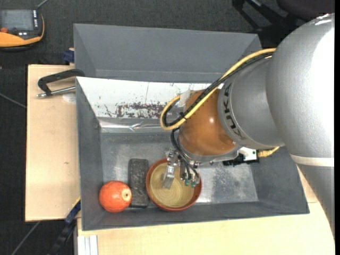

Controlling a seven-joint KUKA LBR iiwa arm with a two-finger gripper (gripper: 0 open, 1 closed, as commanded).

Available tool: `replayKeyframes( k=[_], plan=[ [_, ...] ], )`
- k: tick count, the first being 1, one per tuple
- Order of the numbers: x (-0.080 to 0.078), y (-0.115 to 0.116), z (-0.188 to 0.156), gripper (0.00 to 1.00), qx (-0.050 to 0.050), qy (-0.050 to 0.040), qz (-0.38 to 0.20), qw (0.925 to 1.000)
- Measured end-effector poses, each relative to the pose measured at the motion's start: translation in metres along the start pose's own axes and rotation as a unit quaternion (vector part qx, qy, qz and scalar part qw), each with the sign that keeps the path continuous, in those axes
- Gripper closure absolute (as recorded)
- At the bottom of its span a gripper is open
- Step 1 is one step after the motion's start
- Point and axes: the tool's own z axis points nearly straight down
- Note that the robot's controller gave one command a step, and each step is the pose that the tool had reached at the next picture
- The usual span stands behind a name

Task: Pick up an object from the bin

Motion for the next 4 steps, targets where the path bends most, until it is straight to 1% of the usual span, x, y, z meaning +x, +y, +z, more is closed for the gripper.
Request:
replayKeyframes(
  k=[1, 2, 3, 4],
  plan=[
    [-0.03, -0.095, 0.002, 1.0, 0.0, -0.0033, 0.007, 1.0],
    [-0.065, -0.099, 0.002, 1.0, -0.002, -0.0081, 0.001, 1.0],
    [-0.062, -0.099, 0.006, 0.0, -0.001, -0.0051, 0.001, 1.0],
    [-0.062, -0.099, 0.005, 1.0, -0.001, -0.0047, 0.001, 1.0]
  ],
)
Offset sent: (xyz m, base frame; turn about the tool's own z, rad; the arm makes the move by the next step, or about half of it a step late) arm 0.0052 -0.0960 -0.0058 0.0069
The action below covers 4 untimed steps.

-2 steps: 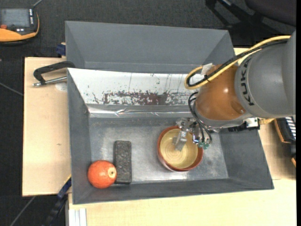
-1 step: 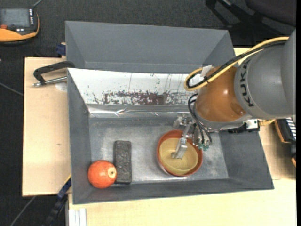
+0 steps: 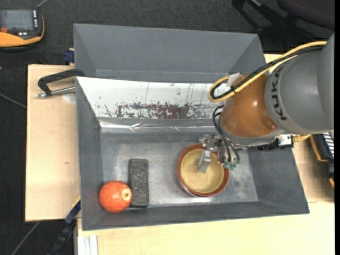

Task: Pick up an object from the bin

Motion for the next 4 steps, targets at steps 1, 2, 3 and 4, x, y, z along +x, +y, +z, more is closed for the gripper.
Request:
replayKeyframes(
  k=[1, 2, 3, 4],
  plan=[
    [-0.053, 0.005, -0.082, 1.0, -0.002, -0.0077, 0.0, 1.0],
    [-0.05, 0.004, -0.078, 0.0, -0.001, -0.0026, 0.0, 1.0],
    [-0.021, 0.016, 0.005, 0.0, -0.002, -0.0012, 0.019, 0.9998],
    [-0.027, 0.017, -0.002, 1.0, -0.003, -0.0089, 0.019, 0.9998]
  ],
)
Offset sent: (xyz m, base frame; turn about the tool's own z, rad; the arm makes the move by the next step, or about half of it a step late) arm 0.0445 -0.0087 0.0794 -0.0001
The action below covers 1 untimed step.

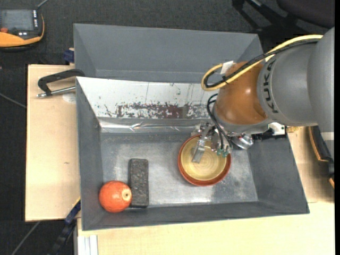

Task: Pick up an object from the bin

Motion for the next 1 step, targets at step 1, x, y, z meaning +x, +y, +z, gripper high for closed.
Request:
replayKeyframes(
  k=[1],
  plan=[
    [-0.0002, -0.0007, -0.0005, 1.0, 0.001, 0.0001, 0.0, 1.0]
  ],
)
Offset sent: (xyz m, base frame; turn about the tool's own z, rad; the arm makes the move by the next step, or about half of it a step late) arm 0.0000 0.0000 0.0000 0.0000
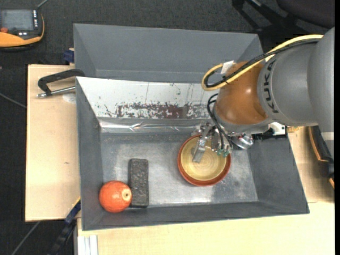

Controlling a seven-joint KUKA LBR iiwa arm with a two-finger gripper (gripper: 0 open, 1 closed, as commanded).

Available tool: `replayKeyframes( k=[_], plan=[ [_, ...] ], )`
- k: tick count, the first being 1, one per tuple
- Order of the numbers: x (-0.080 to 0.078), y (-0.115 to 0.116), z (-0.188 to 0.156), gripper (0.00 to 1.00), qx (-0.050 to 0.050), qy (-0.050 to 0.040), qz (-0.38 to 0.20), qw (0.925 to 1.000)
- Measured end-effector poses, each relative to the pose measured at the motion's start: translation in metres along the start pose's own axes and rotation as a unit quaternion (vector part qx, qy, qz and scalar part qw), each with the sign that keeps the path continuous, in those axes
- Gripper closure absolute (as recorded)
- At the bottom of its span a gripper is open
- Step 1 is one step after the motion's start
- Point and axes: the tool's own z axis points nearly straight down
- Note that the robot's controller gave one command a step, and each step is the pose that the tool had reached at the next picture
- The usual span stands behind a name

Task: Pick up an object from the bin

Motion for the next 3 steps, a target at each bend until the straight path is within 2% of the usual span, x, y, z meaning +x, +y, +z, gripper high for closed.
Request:
replayKeyframes(
  k=[2, 3],
  plan=[
    [-0.0001, -0.0001, -0.0001, 1.0, 0.0, -0.0001, 0.0, 1.0],
    [0.0028, -0.0004, 0.0036, 0.0, 0.001, 0.0034, 0.0, 1.0]
  ],
)
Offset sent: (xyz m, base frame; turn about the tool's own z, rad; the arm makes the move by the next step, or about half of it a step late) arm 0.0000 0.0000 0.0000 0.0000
